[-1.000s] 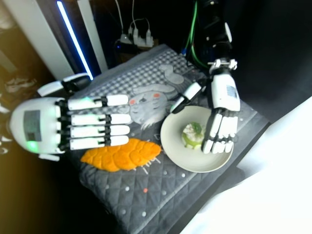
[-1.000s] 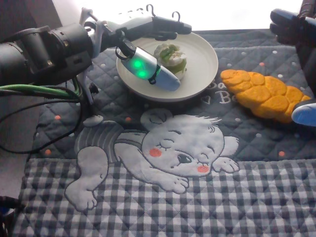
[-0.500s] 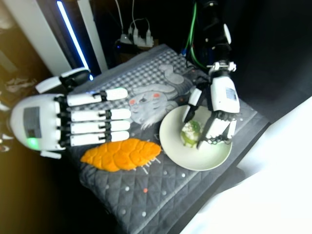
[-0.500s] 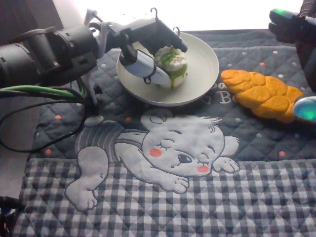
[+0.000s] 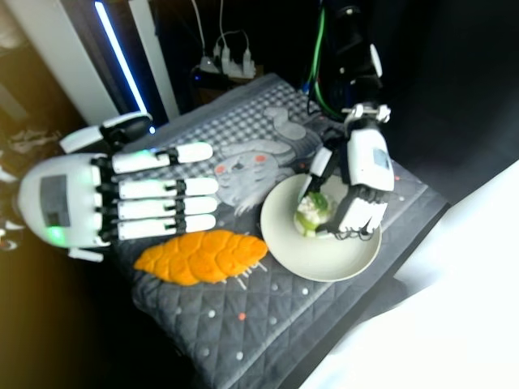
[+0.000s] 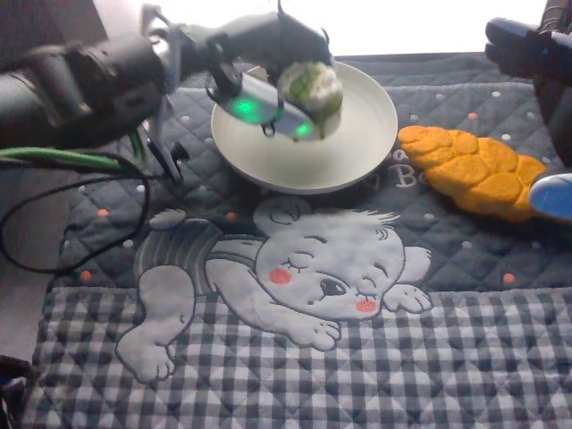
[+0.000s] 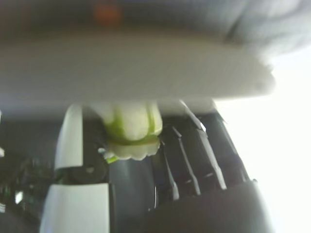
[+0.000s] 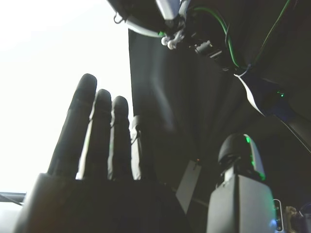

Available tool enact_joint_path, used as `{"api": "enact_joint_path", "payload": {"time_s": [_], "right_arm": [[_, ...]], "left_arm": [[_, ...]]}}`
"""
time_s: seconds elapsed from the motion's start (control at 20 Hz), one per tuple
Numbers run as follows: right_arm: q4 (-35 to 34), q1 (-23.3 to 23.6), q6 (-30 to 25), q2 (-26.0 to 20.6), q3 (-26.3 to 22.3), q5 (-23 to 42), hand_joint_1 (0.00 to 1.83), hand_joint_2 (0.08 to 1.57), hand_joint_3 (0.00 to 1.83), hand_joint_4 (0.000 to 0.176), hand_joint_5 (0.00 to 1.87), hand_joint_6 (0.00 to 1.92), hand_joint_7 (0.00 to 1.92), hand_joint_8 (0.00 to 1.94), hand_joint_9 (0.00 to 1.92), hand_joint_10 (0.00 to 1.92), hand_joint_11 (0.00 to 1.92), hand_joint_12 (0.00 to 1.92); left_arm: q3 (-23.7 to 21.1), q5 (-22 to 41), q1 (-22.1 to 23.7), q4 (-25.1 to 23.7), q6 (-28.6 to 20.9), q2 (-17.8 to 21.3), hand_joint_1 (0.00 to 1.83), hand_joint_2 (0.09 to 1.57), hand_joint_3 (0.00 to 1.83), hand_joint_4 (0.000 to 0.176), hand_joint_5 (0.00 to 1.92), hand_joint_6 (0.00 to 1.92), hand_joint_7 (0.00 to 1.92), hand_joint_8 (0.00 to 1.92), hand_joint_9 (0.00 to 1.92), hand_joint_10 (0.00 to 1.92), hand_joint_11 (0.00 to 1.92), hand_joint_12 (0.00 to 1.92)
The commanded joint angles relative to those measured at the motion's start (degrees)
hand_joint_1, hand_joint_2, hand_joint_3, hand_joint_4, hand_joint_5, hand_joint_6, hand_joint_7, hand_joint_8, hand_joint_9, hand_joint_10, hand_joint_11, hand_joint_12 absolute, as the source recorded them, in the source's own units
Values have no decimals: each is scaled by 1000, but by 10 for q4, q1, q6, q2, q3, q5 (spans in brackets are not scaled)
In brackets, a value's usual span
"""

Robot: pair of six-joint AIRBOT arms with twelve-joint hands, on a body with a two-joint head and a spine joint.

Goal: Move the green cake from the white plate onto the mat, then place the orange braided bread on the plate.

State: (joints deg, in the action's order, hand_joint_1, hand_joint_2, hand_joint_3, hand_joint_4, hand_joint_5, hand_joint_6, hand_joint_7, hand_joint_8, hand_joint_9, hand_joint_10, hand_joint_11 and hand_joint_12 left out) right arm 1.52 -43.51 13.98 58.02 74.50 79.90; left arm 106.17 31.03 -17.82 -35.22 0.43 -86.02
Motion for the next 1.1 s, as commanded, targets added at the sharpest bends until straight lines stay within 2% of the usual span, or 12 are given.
{"api": "enact_joint_path", "payload": {"time_s": [0.0, 0.1, 0.15, 0.25, 0.35, 0.4, 0.55, 0.6, 0.65, 0.7, 1.0, 1.05], "right_arm": [[-20, 3, -3, -4, 1, 70, 458, 948, 9, 105, 120, 1, 307, 1, 305, 1, 356, 111], [-20, 3, -3, -5, 0, 70, 460, 920, 0, 102, 125, 3, 320, 5, 315, 5, 355, 108], [-20, 3, -3, -5, 0, 70, 459, 914, 0, 94, 123, 1, 319, 4, 314, 4, 352, 105], [-20, 3, -3, -6, -1, 70, 476, 922, 0, 114, 144, 8, 318, 4, 307, 2, 329, 93], [-21, 3, -3, -11, -4, 70, 447, 916, 0, 106, 148, 7, 326, 5, 315, 4, 354, 100], [-22, 3, -3, -15, -6, 70, 406, 918, 0, 61, 131, 0, 312, 0, 314, 2, 375, 105], [-25, 3, -3, -17, -6, 70, 440, 916, 0, 56, 118, 1, 280, 0, 284, 1, 348, 92], [-26, 3, -3, -17, -6, 70, 446, 929, 3, 61, 97, 0, 268, 0, 281, 0, 344, 92], [-26, 3, -3, -17, -6, 70, 446, 929, 3, 61, 97, 0, 268, 0, 281, 0, 344, 92], [-26, 3, -3, -17, -6, 70, 469, 947, 9, 53, 81, 0, 255, 0, 273, 0, 327, 87], [-26, 3, -3, -17, -6, 70, 445, 959, 4, 69, 122, 12, 295, 11, 324, 15, 383, 120], [-27, 3, -3, -17, -6, 70, 439, 951, 0, 59, 120, 9, 297, 10, 328, 15, 391, 125]], "left_arm": [[-6, 90, 15, 34, -8, 16, 1254, 1133, 0, 0, 846, 1049, 1022, 1023, 964, 691, 712, 1034], [-51, 130, 27, 31, -9, 54, 1229, 1114, 0, 0, 918, 991, 1046, 968, 1097, 399, 795, 1140], [-72, 150, 30, 27, -11, 72, 1344, 1086, 3, 0, 965, 864, 1058, 806, 1041, 1009, 770, 1148], [-107, 191, 31, 11, -33, 106, 1372, 1114, 2, 0, 883, 916, 1002, 941, 956, 1262, 695, 1172], [-145, 222, 26, -6, -48, 140, 1366, 1110, 0, 0, 915, 974, 1000, 930, 934, 1208, 683, 943], [-186, 242, 13, -21, -46, 173, 1341, 1127, 0, 0, 979, 1050, 904, 1010, 847, 1113, 599, 945], [-216, 255, -2, -42, -45, 192, 1361, 1128, 0, 0, 820, 1244, 939, 949, 979, 1087, 804, 806], [-229, 255, -14, -53, -44, 200, 1217, 1151, 0, 0, 958, 1116, 857, 902, 730, 278, 399, 938], [-236, 256, -23, -56, -42, 204, 1217, 1151, 0, 0, 958, 1116, 857, 902, 730, 278, 399, 938], [-246, 257, -35, -64, -41, 208, 1242, 1131, 0, 0, 920, 950, 979, 1083, 947, 373, 521, 1272], [-278, 244, -99, -91, -45, 213, 1195, 1166, 0, 0, 875, 1051, 904, 1211, 844, 581, 541, 1385], [-279, 242, -109, -92, -47, 210, 1193, 1156, 0, 23, 890, 1081, 918, 1132, 844, 539, 493, 1347]]}}
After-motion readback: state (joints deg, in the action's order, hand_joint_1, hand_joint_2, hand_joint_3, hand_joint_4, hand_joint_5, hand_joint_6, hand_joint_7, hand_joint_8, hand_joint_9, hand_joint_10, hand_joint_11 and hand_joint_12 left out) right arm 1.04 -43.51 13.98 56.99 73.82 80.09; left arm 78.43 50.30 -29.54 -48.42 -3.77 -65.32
